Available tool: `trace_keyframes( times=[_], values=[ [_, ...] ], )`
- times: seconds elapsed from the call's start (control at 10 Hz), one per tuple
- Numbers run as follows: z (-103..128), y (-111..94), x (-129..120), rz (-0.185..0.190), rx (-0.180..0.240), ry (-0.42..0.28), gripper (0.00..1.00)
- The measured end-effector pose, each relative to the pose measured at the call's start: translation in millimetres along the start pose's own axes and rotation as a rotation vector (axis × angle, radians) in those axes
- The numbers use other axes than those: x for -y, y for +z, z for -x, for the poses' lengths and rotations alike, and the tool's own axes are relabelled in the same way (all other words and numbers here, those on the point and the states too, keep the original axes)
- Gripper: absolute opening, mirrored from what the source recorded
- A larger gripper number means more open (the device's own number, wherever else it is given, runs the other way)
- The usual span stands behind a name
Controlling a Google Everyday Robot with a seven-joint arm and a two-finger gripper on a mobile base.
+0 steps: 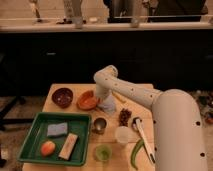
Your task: Stack bowls on top of each other
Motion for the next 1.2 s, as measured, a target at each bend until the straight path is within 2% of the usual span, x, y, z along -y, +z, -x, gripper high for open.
trace_keyframes(
  times=[0.8, 1.2],
  values=[
    [1, -26, 16, -0.089, -0.022, -0.045, 0.0],
    [5, -47, 32, -0.136, -0.039, -0.076, 0.0]
  ],
)
